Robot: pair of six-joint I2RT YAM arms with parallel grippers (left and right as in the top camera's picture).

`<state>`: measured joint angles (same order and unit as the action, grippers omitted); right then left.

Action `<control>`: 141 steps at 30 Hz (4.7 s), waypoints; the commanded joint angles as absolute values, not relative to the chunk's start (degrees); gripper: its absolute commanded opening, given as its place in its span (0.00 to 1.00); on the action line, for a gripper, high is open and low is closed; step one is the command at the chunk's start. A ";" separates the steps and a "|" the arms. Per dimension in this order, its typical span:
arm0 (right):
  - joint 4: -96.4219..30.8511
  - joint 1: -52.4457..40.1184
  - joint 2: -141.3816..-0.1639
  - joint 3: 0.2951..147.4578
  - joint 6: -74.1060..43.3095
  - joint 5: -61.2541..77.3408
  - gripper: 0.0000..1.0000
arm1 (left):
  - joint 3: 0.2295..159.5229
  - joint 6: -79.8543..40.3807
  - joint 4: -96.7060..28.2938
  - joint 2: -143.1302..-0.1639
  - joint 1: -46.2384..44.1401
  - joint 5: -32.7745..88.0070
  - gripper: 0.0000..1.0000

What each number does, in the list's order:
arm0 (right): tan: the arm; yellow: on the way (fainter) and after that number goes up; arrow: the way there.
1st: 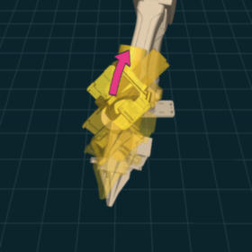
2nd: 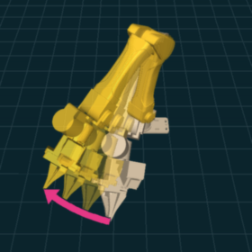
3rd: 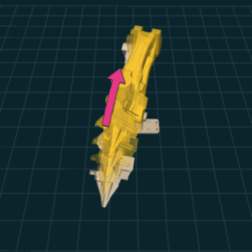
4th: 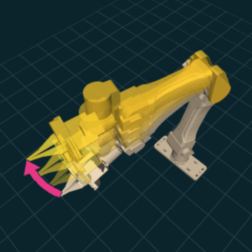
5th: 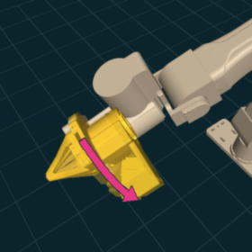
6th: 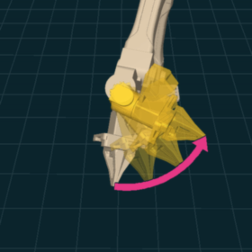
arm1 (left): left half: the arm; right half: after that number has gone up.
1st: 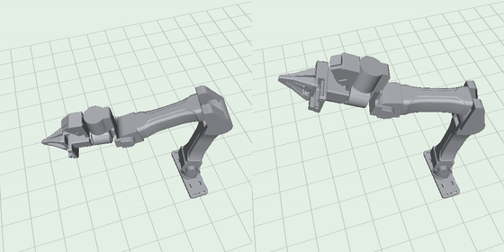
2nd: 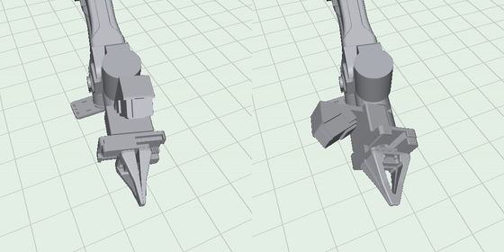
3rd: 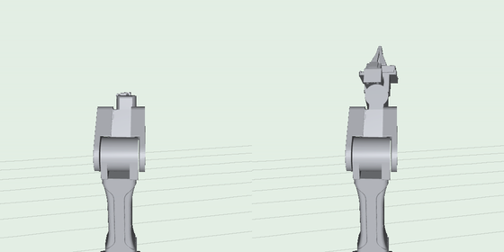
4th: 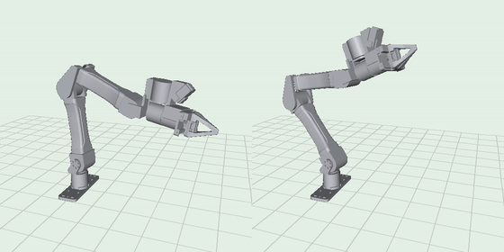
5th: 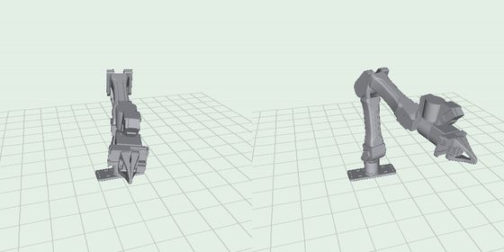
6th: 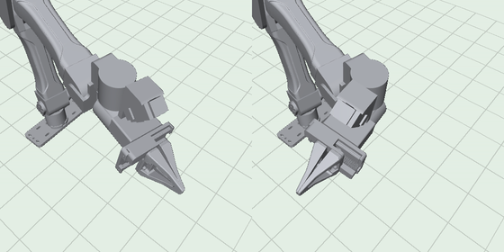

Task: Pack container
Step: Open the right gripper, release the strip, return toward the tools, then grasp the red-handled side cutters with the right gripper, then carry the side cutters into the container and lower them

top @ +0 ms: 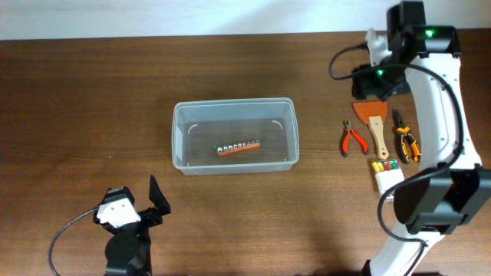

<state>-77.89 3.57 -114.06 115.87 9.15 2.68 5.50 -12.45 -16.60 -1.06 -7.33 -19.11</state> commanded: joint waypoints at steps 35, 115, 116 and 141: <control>-49.60 3.29 -113.80 78.00 -3.95 4.27 0.30 | 5.32 -11.94 -16.71 -0.69 -7.51 -19.31 0.99; -74.24 -32.25 -120.42 122.87 36.14 15.90 0.04 | 5.32 -11.94 -16.71 -0.69 -7.51 -19.31 0.99; -74.22 -32.32 -121.49 122.87 35.59 15.90 0.04 | 5.32 -11.94 -16.71 -0.69 -7.51 -19.31 0.99; -77.82 -31.70 -132.03 122.87 29.50 15.86 0.49 | 5.32 -11.94 -16.71 -0.69 -7.51 -19.31 0.99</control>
